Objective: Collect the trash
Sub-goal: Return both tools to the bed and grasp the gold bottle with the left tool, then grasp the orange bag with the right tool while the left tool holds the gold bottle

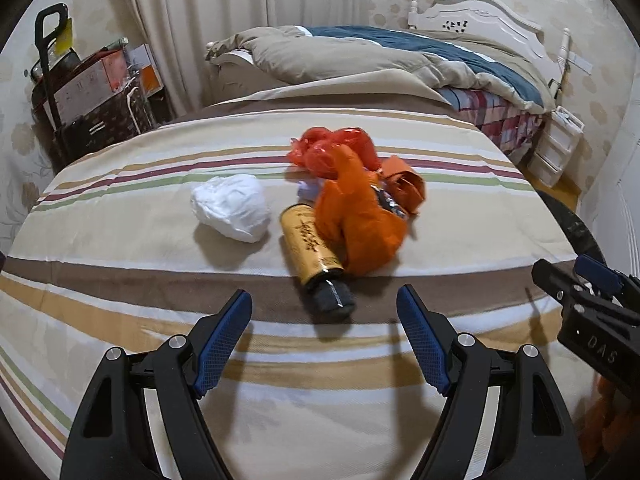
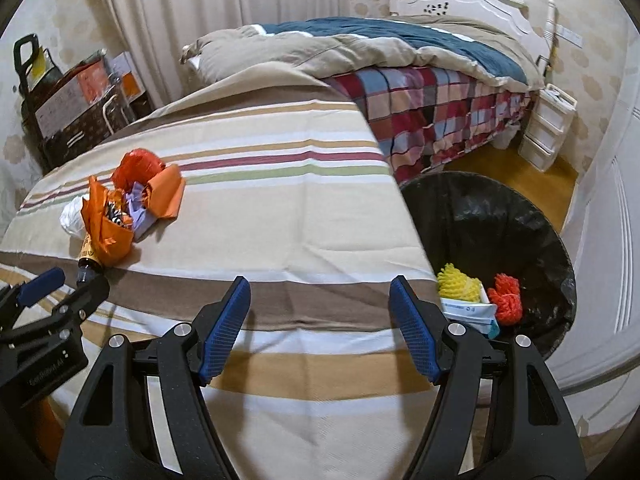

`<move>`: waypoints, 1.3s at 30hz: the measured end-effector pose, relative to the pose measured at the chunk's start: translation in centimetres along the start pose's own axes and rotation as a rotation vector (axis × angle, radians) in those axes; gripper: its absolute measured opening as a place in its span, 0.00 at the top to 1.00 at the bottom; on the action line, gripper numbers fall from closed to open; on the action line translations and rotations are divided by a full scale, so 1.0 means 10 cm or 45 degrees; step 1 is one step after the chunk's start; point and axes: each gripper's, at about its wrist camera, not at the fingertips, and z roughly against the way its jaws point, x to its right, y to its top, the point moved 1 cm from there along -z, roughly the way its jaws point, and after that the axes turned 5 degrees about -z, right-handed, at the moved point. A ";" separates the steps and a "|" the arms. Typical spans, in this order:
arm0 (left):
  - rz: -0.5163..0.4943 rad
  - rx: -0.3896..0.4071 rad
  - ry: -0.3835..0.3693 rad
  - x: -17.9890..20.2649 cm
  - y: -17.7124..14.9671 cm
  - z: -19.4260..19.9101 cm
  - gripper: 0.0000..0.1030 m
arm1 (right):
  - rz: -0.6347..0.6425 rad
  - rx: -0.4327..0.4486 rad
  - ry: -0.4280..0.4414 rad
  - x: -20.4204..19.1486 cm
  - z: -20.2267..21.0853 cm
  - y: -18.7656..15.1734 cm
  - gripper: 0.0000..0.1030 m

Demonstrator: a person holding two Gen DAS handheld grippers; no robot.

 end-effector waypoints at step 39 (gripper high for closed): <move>-0.002 0.012 -0.078 -0.42 -0.19 0.13 0.73 | 0.102 -0.033 0.053 -0.42 -0.08 -0.02 0.32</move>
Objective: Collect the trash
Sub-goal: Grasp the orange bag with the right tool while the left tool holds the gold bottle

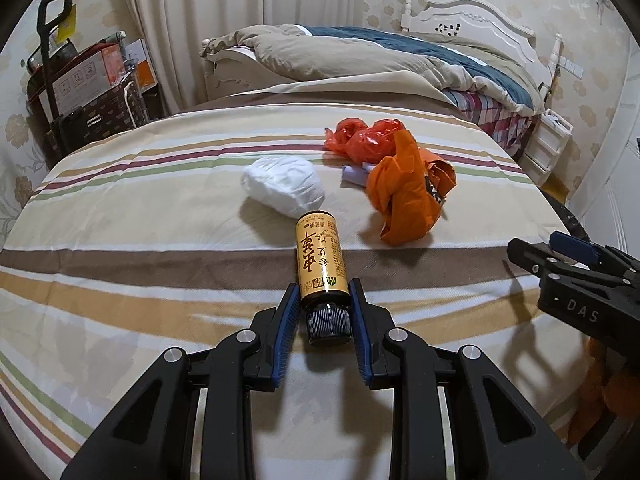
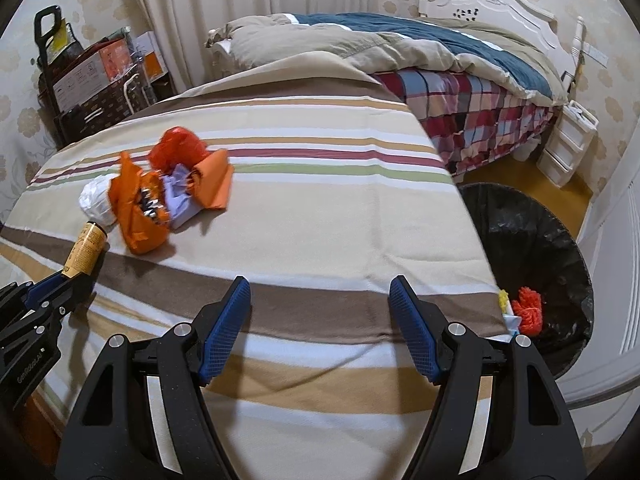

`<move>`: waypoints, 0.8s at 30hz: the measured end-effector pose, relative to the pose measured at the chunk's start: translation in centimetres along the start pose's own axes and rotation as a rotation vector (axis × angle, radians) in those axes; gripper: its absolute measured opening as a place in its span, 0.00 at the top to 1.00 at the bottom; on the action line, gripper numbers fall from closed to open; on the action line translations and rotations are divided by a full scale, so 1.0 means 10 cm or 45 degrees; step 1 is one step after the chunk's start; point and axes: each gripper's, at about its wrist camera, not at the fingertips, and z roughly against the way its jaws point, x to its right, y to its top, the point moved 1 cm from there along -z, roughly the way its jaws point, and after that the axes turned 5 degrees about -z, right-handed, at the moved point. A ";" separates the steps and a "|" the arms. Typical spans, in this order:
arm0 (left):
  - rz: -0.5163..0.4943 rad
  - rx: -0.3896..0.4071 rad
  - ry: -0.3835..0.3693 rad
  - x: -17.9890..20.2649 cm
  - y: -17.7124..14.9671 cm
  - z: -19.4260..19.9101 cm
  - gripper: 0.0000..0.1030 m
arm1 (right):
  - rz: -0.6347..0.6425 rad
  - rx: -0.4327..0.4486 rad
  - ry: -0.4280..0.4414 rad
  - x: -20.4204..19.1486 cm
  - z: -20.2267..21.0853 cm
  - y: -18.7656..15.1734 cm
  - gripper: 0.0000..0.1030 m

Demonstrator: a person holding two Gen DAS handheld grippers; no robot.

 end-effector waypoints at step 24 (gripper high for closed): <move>0.141 0.033 0.155 -0.82 -0.14 0.11 0.73 | 0.212 0.015 0.109 -1.02 -0.07 0.00 0.32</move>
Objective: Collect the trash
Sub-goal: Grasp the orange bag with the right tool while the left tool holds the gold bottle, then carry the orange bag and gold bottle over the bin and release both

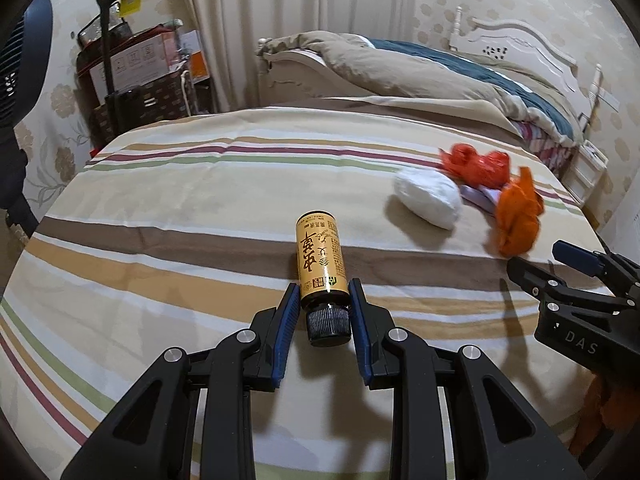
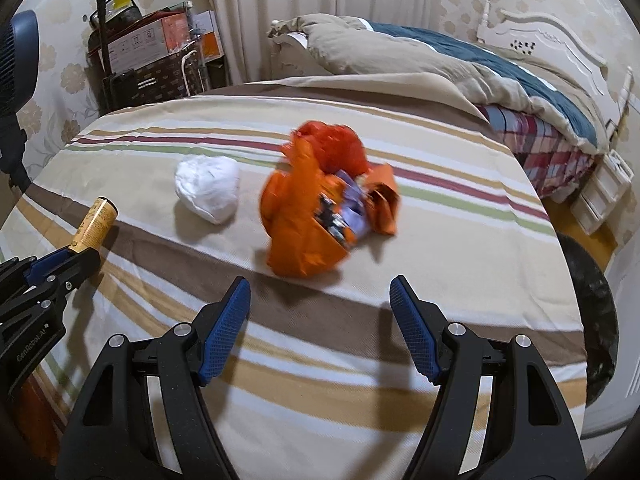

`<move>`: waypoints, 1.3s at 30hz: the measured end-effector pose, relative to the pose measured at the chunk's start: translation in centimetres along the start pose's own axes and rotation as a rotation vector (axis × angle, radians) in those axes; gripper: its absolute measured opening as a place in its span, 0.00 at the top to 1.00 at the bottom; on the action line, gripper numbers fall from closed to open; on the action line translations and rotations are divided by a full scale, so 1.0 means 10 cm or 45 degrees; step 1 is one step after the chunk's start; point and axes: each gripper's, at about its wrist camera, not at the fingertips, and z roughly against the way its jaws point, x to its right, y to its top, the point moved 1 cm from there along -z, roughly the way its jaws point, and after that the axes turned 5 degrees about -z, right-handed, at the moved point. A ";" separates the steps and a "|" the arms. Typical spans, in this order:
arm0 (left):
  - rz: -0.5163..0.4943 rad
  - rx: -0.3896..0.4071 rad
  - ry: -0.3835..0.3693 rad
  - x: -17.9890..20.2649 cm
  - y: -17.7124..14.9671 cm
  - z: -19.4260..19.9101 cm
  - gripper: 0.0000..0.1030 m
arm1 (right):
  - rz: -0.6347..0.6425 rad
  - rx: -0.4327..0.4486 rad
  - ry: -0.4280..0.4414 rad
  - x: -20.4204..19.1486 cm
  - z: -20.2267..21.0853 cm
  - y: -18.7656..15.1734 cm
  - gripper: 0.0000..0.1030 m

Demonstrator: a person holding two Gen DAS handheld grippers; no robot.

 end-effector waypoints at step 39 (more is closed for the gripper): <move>-0.097 0.035 -0.156 0.52 -0.02 0.13 0.73 | -0.170 0.027 -0.079 0.57 0.29 -0.25 0.60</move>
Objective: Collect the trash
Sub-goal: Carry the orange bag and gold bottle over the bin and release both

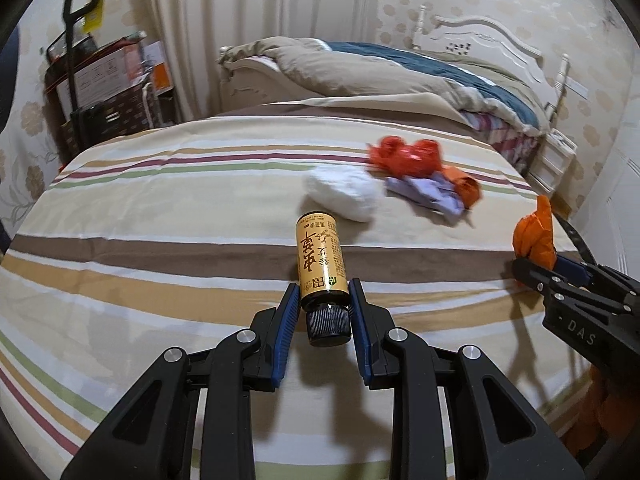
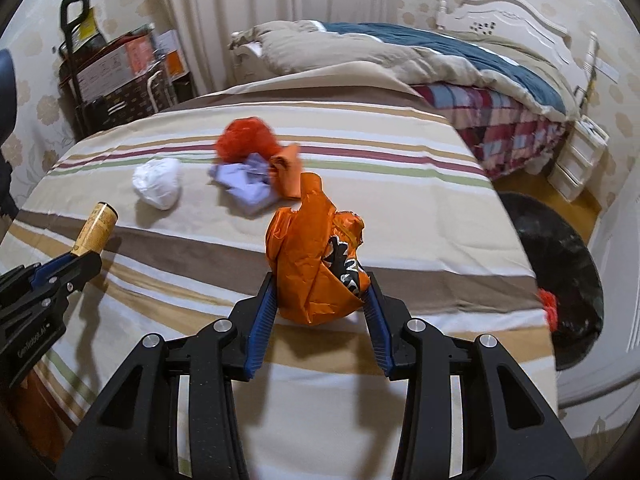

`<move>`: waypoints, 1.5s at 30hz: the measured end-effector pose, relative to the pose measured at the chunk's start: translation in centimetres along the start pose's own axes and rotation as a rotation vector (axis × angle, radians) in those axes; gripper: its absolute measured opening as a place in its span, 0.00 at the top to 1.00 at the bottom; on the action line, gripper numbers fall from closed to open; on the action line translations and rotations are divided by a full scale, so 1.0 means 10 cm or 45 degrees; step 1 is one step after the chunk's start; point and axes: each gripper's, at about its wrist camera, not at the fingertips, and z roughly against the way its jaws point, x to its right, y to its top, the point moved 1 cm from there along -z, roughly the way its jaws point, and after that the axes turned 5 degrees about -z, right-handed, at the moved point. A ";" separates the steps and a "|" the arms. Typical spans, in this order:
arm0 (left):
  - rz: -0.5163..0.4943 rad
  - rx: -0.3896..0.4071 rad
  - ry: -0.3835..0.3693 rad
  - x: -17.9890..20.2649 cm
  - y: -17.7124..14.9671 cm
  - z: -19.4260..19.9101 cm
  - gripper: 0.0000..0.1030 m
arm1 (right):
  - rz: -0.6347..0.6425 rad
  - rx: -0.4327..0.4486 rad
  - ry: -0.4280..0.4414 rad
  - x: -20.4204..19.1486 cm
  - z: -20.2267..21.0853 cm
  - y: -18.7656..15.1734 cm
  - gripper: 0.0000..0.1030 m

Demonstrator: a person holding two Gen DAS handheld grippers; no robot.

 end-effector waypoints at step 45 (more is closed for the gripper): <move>-0.443 0.086 -0.358 2.67 0.83 -0.52 0.73 | -0.411 0.085 -0.337 2.46 0.09 0.21 0.60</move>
